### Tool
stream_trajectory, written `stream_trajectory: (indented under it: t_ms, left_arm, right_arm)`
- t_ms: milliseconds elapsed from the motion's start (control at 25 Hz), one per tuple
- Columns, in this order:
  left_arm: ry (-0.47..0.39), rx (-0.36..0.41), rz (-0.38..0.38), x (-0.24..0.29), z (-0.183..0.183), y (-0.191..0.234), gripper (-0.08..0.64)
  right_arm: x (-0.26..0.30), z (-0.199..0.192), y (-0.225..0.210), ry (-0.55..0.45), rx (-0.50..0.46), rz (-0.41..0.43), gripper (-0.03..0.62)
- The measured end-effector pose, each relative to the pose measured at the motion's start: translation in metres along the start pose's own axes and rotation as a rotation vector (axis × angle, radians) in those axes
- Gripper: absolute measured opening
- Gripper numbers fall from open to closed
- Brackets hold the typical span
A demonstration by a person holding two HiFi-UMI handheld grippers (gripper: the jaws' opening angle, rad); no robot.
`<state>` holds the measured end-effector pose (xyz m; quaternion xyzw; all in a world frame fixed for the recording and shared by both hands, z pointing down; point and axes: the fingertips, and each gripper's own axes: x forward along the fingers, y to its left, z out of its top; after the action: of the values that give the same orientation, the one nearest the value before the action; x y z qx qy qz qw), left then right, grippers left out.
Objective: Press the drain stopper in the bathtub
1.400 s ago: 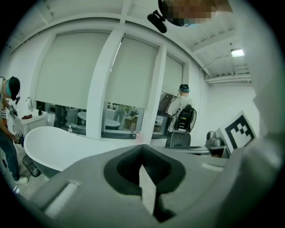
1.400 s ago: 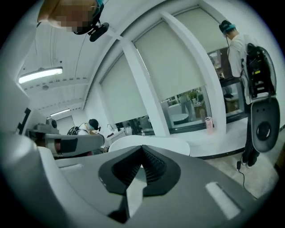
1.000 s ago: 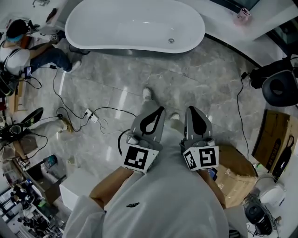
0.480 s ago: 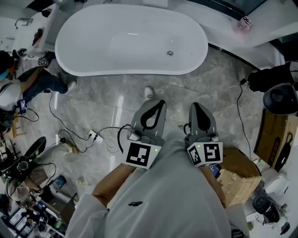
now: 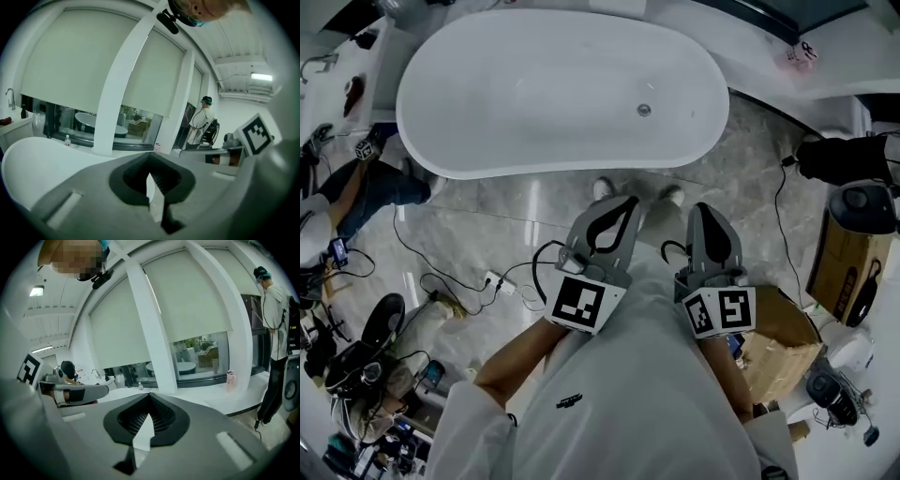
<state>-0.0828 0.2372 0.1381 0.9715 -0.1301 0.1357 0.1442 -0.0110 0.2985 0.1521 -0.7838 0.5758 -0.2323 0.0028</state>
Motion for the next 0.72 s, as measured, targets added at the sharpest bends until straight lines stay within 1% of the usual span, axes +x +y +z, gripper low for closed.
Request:
stream_trajectory:
  t_ms: [80,240,400,600,720]
  left_arm:
    - [0.007,-0.009,0.005,0.01,0.003,0.014,0.002]
    - [0.036,-0.037,0.027,0.033,0.002,0.036,0.002]
    - [0.093,-0.043,0.087,0.068,-0.006,0.051,0.002]
    - [0.07,-0.106,0.178,0.117,0.013,0.066,0.002]
    - [0.096,-0.149,0.228,0.146,0.014,0.075,0.002]
  right_arm:
    - [0.019,0.005,0.0,0.004,-0.004,0.009,-0.002]
    - [0.058,0.021,-0.007,0.008,-0.05,0.05,-0.002]
    - [0.094,0.034,-0.02,0.036,-0.074,0.136,-0.002]
    - [0.141,0.05,-0.041,0.092,-0.114,0.259,0.002]
    - [0.173,0.056,-0.059,0.141,-0.147,0.331,0.002]
